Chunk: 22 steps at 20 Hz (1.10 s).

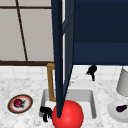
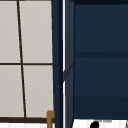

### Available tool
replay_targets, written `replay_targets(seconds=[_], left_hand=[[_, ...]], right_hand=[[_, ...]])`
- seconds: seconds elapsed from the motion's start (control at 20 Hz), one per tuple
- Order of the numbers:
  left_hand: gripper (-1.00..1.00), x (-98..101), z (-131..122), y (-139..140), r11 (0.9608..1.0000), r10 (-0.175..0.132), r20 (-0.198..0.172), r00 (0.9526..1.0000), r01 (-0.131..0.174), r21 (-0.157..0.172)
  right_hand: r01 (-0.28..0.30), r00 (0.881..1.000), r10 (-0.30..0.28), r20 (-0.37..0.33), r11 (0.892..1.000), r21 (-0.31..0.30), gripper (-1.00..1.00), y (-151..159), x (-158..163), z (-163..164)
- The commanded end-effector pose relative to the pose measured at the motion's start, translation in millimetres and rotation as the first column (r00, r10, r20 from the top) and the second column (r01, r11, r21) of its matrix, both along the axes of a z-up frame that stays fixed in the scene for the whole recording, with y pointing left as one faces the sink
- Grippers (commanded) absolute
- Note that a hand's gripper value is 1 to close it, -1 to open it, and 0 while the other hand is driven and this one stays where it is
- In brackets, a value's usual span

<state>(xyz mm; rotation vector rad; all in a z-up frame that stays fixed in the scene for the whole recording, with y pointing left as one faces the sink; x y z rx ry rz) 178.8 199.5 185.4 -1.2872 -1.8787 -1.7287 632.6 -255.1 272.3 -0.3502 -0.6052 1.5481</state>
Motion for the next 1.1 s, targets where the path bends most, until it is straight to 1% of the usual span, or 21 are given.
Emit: replay_targets(seconds=[0.0,0.15,0.3,0.4,0.45,0.55,0.75,0.85,0.95,1.0,1.05], left_hand=[[0.0,0.0,0.0,0.0,1.0,0.0,0.0,1.0,0.0,0.0],[0.0,0.0,0.0,0.0,1.0,0.0,0.0,1.0,0.0,0.0],[0.0,0.0,0.0,0.0,1.0,0.0,0.0,1.0,0.0,0.0],[0.0,0.0,0.0,0.0,1.0,0.0,0.0,1.0,0.0,0.0],[0.0,0.0,0.0,0.0,1.0,0.0,0.0,1.0,0.0,0.0],[0.0,0.0,0.0,0.0,1.0,0.0,0.0,1.0,0.0,0.0],[0.0,0.0,0.0,0.0,1.0,0.0,0.0,1.0,0.0,0.0],[0.0,0.0,0.0,0.0,1.0,0.0,0.0,1.0,0.0,0.0],[0.0,0.0,0.0,0.0,1.0,0.0,0.0,1.0,0.0,0.0],[0.0,0.0,0.0,0.0,1.0,0.0,0.0,1.0,0.0,0.0],[0.0,0.0,0.0,0.0,1.0,0.0,0.0,1.0,0.0,0.0]], right_hand=[[0.019,1.0,-0.019,0.0,1.0,0.01,-1.0,-16.2,-26.3,3.5],[0.008,1.0,-0.008,0.007,1.0,0.004,-1.0,-28.2,-49.9,2.6],[0.013,1.0,-0.013,0.01,1.0,-0.003,-1.0,-30.7,-70.5,0.7],[0.001,1.0,0.0,0.011,1.0,-0.01,-1.0,-29.1,-78.5,0.2],[0.001,1.0,0.0,0.025,0.999,-0.035,-1.0,-24.4,-80.9,-1.6],[0.001,1.0,0.0,0.014,0.997,-0.08,-1.0,-12.9,-90.0,-9.3],[0.002,1.0,0.0,0.011,0.987,-0.162,-1.0,11.2,-110.5,-21.9],[0.003,1.0,-0.001,0.012,0.982,-0.19,-1.0,21.8,-119.1,-27.1],[0.01,1.0,-0.009,0.007,0.982,-0.188,-1.0,24.2,-124.9,-29.1],[0.008,1.0,-0.007,0.007,0.984,-0.178,-1.0,20.2,-131.0,-29.9],[0.007,1.0,-0.002,0.026,0.986,-0.164,-1.0,16.5,-143.4,-32.3]])
